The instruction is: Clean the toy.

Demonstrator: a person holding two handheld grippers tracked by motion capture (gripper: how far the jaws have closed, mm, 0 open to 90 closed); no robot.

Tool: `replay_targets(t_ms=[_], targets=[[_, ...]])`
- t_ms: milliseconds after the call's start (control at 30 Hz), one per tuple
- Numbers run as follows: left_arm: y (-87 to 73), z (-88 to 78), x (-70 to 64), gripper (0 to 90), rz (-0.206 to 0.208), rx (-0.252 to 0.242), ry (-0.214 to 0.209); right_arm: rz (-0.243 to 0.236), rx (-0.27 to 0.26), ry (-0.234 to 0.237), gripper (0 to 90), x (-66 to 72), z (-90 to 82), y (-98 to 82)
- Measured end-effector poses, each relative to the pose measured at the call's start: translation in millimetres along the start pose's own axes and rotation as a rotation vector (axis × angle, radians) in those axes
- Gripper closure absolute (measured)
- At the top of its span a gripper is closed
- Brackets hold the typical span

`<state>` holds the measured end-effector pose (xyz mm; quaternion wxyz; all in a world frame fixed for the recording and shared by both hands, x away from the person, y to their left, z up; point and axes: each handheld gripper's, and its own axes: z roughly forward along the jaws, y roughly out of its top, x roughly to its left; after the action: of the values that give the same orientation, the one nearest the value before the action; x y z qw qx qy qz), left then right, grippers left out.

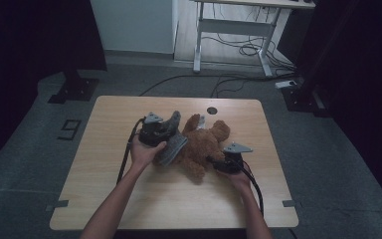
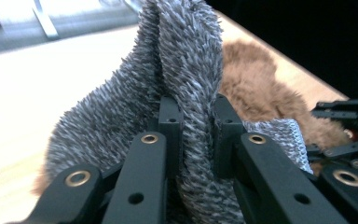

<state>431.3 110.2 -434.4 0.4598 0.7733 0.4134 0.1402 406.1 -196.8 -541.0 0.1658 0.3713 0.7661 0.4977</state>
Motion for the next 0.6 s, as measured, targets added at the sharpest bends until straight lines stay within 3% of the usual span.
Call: replay_targets(t_ms=[33,100,267,433,567,600], targets=[[-5.8,10.2,-3.7,77.2,0.002,0.03,0.001,0.015,0.006,0.012,51.9,0.3,-1.0,-2.1],[-10.5,11.1,-5.2,77.2,-0.007,0.026,-0.005,0.016,0.021,0.022,51.3,2.0,-3.1,-3.7],[-27.5,1.5,-9.2,77.2,0.016,0.03,-0.027,0.043,0.076,0.055,43.9,3.6,-9.4,-4.9],[-44.8,-8.3,-13.1,77.3,0.023,0.019,-0.048,0.081,0.073,0.098,41.3,3.4,-20.2,-11.4],[-52.7,-13.8,-17.8,77.3,0.027,0.012,-0.052,0.087,0.08,0.125,45.4,4.5,-23.4,-12.4],[-53.8,-16.6,-21.3,77.3,0.033,0.016,-0.049,0.072,0.09,0.135,52.4,7.3,-23.6,-13.0]])
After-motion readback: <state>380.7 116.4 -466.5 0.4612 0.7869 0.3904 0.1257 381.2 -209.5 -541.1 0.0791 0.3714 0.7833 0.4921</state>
